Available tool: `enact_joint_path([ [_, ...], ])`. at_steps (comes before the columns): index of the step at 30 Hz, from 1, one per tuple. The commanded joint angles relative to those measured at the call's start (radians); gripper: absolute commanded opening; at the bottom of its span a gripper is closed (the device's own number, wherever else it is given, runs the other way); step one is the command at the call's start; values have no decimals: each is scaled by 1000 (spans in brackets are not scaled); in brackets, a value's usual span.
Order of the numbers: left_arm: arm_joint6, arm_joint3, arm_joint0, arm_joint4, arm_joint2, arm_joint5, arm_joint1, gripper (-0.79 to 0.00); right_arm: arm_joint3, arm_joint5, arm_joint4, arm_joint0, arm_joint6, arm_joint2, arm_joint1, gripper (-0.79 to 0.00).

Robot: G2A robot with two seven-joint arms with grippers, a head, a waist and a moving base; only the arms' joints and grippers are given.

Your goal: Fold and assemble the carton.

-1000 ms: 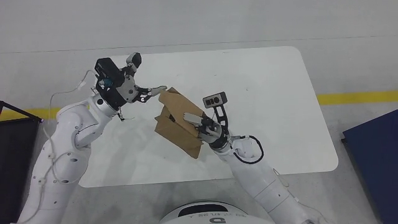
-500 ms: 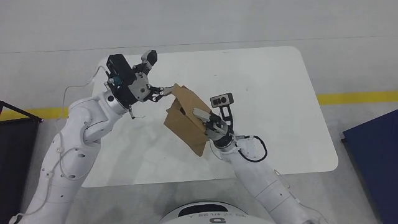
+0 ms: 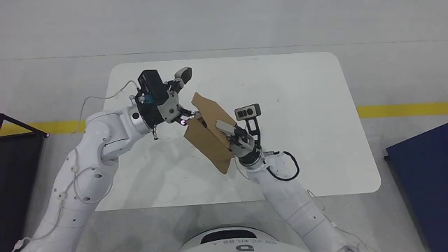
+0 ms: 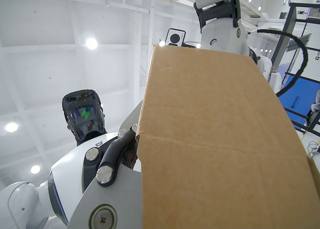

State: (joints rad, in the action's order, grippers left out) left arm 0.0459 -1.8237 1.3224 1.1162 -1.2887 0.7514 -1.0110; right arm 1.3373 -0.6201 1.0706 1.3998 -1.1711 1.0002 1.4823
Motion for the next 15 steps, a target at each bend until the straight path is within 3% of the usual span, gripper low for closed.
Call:
enact_joint_path([
  [1,0,-2,0,1,-3,4,0,0,0,0,0,1,1,-1,1,-785],
  [8,12,-2,10,-11,-31,-12,1,0,2,-3,3,4,1,0,2,-785],
  [15,47,-4,35,-58,-109,-62,5,0,1,-4,21,1,-9,9,4,-785],
])
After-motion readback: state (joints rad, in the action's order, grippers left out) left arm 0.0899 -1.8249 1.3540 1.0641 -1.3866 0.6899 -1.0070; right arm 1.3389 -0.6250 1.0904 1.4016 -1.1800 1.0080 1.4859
